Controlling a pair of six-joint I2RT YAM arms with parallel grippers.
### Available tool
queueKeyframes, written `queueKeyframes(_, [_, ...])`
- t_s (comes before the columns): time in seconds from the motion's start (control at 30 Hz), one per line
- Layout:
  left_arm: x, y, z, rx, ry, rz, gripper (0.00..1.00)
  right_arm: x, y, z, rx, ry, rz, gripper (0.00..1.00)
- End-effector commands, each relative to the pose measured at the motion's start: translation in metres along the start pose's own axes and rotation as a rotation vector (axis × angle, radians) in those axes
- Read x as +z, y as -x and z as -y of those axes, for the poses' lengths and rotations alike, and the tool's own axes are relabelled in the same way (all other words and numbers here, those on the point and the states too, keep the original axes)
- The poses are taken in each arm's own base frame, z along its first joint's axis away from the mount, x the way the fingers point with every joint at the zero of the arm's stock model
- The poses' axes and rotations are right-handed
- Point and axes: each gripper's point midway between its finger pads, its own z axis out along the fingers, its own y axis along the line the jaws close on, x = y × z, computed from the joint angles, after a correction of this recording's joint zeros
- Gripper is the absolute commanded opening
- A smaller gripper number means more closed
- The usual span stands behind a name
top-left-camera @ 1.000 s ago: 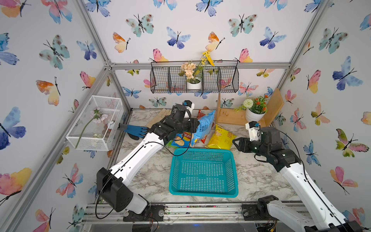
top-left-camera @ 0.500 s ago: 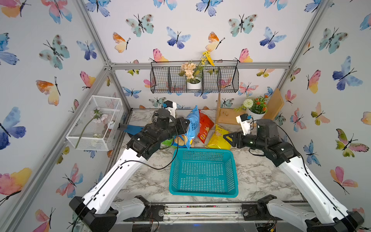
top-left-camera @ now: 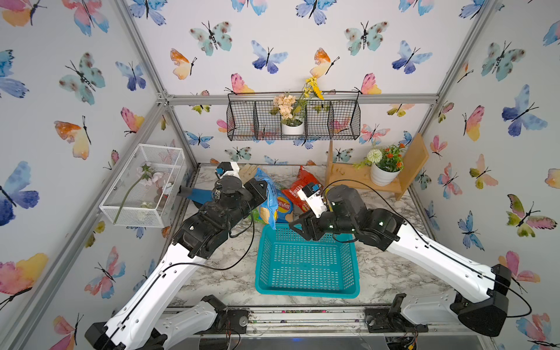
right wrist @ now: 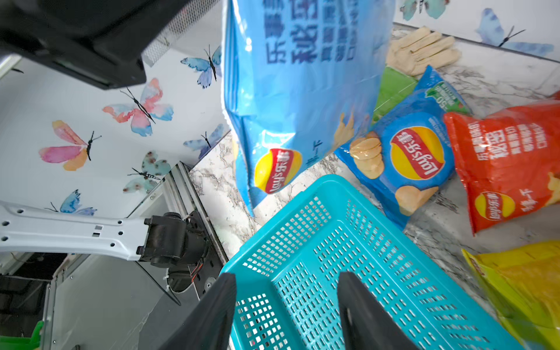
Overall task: Put the potato chips into the basket
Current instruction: Pick up the potato chip from the center of the board.
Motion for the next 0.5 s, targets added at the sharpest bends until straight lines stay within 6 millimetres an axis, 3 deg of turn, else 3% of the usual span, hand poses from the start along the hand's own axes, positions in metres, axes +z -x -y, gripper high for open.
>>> queueKeyframes(0.0, [-0.012,0.015,-0.001,-0.04,0.003,0.078,0.0,0.011,-0.001,-0.002,-0.045,-0.089,-0.019,0.6])
queueKeyframes(0.23, [-0.017,0.014,-0.003,-0.053,-0.005,0.079,0.0,0.036,0.001,-0.019,-0.085,-0.11,-0.028,0.64])
queueKeyframes(0.47, [-0.024,0.011,-0.006,-0.068,-0.016,0.078,0.0,0.048,0.01,-0.007,-0.063,-0.198,0.003,0.66])
